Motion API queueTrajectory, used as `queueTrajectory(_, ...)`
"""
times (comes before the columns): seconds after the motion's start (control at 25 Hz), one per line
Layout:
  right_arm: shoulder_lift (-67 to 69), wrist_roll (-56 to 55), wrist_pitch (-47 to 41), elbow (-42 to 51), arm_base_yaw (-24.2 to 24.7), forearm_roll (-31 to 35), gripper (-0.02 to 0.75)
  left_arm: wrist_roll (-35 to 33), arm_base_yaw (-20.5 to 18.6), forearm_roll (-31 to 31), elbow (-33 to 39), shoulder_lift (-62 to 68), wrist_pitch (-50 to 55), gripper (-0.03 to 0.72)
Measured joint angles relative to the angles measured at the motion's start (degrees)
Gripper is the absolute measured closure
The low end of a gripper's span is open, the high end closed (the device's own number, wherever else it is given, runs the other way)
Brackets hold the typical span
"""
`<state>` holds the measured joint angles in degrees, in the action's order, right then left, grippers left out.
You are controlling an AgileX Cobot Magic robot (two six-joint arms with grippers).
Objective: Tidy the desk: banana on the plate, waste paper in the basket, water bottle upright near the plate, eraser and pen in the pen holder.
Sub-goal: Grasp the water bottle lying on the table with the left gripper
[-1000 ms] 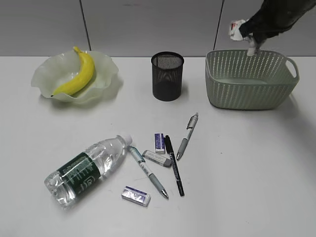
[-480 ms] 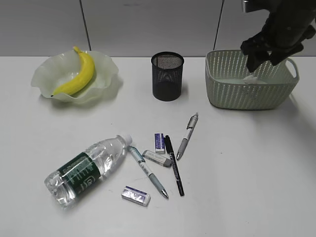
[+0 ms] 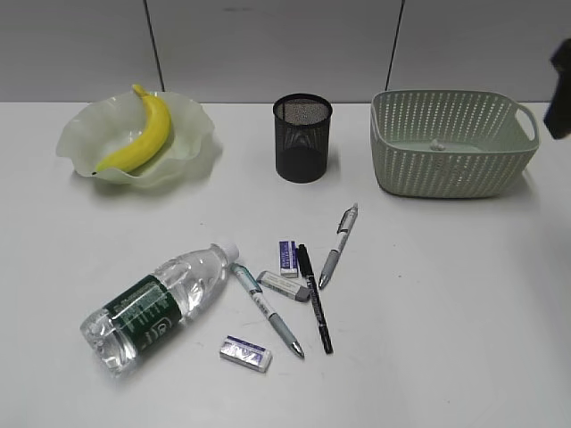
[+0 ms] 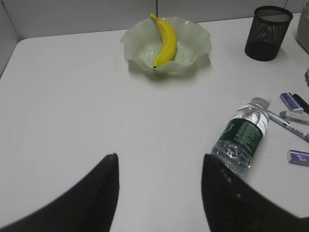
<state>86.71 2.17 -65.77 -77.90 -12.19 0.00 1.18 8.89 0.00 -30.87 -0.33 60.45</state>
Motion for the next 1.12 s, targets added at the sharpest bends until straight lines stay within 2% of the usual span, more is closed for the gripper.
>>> queueTrajectory(0.28, -26.4, -0.1, -0.8, 21.9, 0.0, 1.0, 0.238, 0.0, 0.0, 0.3, 0.0, 0.0, 0.0, 0.279)
queueTrajectory(0.52, -51.3, -0.2, -3.4, 35.9, 0.0, 0.9, 0.238, 0.0, 0.0, 0.0, 0.0, 0.0, 0.0, 0.280)
queueTrajectory(0.76, -74.6, 1.2, -2.5, 41.8, 0.0, 0.9, 0.241, -1.2, 0.1, -1.4, 0.0, 0.3, 0.0, 0.281)
queueTrajectory(0.88, -83.8, 1.9, -0.3, 44.0, 0.0, 0.9, 0.241, -5.3, 0.4, -4.7, -0.3, 4.2, -0.2, 0.281)
queueTrajectory(1.12, -86.7, 2.9, 1.6, 47.1, 0.0, 2.1, 0.244, -15.0, 0.5, -13.5, -1.6, 17.6, -8.8, 0.282)
